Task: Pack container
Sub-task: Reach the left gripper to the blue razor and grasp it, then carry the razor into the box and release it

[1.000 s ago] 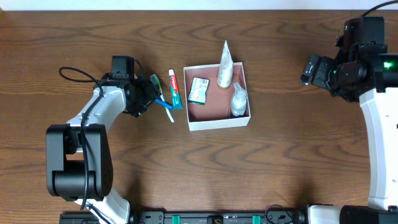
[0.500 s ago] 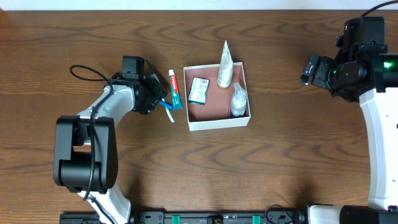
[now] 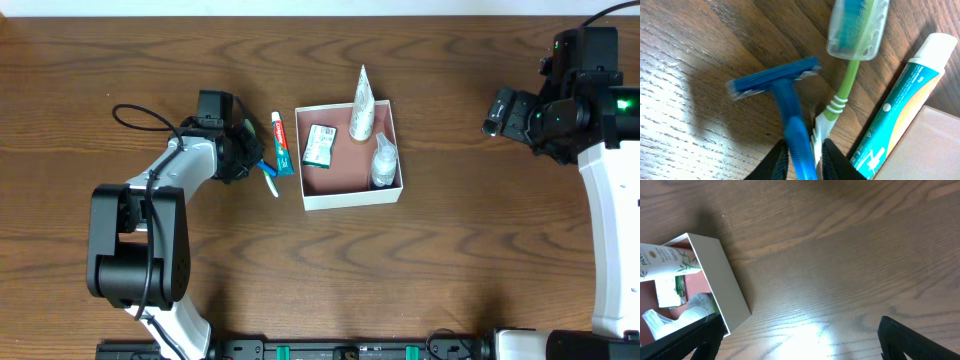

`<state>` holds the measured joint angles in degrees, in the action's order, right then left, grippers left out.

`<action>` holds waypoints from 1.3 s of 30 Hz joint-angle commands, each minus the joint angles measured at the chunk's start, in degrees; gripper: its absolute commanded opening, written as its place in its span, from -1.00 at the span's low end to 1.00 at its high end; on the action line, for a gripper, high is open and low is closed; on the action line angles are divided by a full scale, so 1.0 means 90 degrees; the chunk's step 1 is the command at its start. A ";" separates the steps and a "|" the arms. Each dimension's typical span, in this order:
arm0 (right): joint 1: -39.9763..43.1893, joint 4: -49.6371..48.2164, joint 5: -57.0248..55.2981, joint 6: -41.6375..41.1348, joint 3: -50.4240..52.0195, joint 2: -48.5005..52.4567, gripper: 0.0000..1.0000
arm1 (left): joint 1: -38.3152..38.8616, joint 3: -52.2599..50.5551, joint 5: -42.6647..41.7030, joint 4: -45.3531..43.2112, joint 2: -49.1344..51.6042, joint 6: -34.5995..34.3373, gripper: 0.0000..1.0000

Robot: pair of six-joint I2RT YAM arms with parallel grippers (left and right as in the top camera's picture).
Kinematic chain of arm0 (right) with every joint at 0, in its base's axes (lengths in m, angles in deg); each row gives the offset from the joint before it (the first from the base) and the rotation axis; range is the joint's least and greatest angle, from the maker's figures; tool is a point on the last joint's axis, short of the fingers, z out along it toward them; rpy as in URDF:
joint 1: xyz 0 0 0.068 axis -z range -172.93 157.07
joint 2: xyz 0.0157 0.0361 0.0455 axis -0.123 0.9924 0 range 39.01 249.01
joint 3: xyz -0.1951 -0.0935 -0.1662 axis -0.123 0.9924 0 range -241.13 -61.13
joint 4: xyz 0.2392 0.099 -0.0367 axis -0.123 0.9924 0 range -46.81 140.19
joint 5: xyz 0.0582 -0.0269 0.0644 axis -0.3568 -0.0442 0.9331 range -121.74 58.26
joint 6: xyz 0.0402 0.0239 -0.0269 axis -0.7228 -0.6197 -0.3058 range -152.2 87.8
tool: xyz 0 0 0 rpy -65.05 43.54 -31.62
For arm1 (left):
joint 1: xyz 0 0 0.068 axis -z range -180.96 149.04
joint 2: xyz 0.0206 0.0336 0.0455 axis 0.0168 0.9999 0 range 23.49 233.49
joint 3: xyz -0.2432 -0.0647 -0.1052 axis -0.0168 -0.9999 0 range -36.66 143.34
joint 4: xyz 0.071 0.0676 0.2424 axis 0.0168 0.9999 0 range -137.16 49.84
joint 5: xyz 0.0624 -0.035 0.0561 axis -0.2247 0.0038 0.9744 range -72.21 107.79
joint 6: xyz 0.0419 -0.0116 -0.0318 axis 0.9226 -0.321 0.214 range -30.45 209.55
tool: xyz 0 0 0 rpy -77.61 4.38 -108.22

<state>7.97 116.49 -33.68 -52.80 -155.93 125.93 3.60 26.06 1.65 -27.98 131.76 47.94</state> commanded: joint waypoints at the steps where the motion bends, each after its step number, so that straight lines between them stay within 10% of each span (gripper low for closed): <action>1: 0.0024 0.0000 0.0005 -0.0090 -0.0024 0.0012 0.99 | -0.0022 0.0046 0.0083 0.0165 0.0039 0.0425 -0.58; 23: 0.0024 0.0000 0.0005 -0.0090 -0.0024 0.0012 0.99 | 0.0080 0.0952 0.0287 0.2293 -0.1848 0.2526 -0.88; 39: 0.0024 0.0000 0.0005 -0.0087 -0.0024 0.0012 0.99 | 0.2465 0.0952 0.1073 0.1812 -0.2268 0.2817 -0.88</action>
<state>7.97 116.51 -33.68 -52.80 -155.93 125.93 23.86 34.21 6.98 -10.52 110.84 73.32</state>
